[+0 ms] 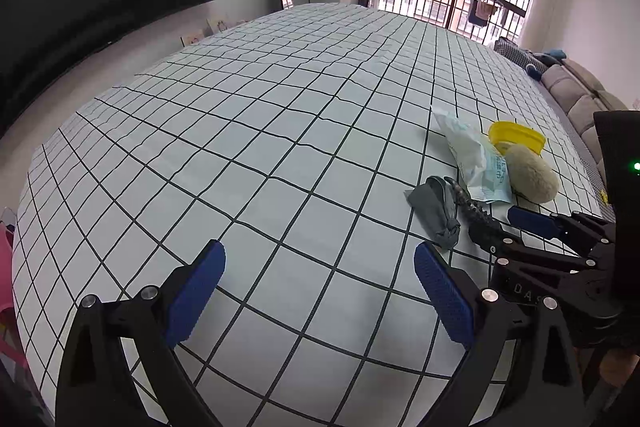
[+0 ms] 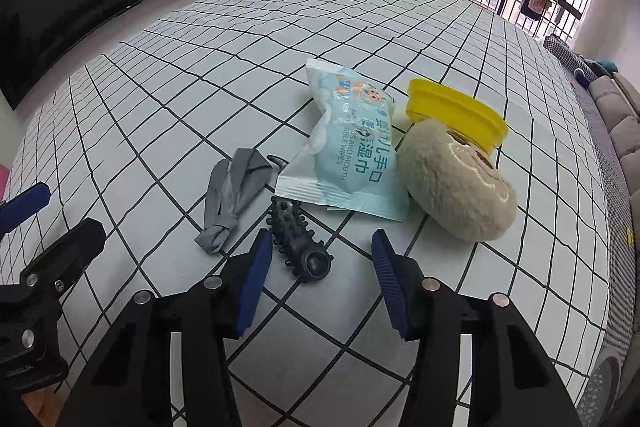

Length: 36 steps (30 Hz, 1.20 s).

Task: Collect trash
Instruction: 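Move the right gripper to the black spiky rubber toy and close on it, then grasp the grey sock with the left gripper while the right gripper lifts the toy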

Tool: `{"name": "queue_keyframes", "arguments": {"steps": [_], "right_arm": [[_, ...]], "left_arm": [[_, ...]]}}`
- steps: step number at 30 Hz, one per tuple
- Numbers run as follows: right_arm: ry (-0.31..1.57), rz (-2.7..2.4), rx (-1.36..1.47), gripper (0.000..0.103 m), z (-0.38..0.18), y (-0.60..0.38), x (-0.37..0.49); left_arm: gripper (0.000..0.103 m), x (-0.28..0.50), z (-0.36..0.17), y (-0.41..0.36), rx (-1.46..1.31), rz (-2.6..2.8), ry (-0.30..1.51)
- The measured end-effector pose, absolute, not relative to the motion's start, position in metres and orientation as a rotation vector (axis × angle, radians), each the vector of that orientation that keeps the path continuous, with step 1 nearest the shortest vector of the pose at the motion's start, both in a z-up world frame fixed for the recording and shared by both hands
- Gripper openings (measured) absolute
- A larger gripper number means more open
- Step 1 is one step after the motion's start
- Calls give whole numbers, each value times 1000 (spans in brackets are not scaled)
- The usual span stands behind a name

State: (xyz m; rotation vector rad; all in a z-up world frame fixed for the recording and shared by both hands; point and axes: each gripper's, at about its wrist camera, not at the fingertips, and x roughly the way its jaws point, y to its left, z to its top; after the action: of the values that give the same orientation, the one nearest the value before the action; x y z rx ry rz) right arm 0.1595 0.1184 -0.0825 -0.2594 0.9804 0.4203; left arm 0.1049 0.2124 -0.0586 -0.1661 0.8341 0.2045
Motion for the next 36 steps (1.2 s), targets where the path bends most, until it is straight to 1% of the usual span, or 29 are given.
{"name": "queue_keyframes", "arguments": {"steps": [2, 4, 5, 22, 24, 31, 36], "right_arm": [[978, 434, -261, 39, -83, 120, 159], [982, 450, -256, 30, -83, 121, 158], [983, 448, -251, 28, -84, 122, 154], [951, 451, -63, 27, -49, 39, 92], [943, 441, -34, 25, -47, 25, 83], [930, 396, 45, 24, -44, -9, 66], [955, 391, 67, 24, -56, -19, 58]], "left_arm": [[94, 104, -59, 213, -165, 206, 833], [94, 104, -58, 212, -163, 209, 830], [94, 103, -58, 212, -163, 210, 827], [94, 100, -34, 177, -120, 136, 812], [94, 104, -33, 171, -114, 126, 816], [94, 124, -42, 153, -73, 121, 849], [94, 142, -57, 146, -54, 121, 892]]}}
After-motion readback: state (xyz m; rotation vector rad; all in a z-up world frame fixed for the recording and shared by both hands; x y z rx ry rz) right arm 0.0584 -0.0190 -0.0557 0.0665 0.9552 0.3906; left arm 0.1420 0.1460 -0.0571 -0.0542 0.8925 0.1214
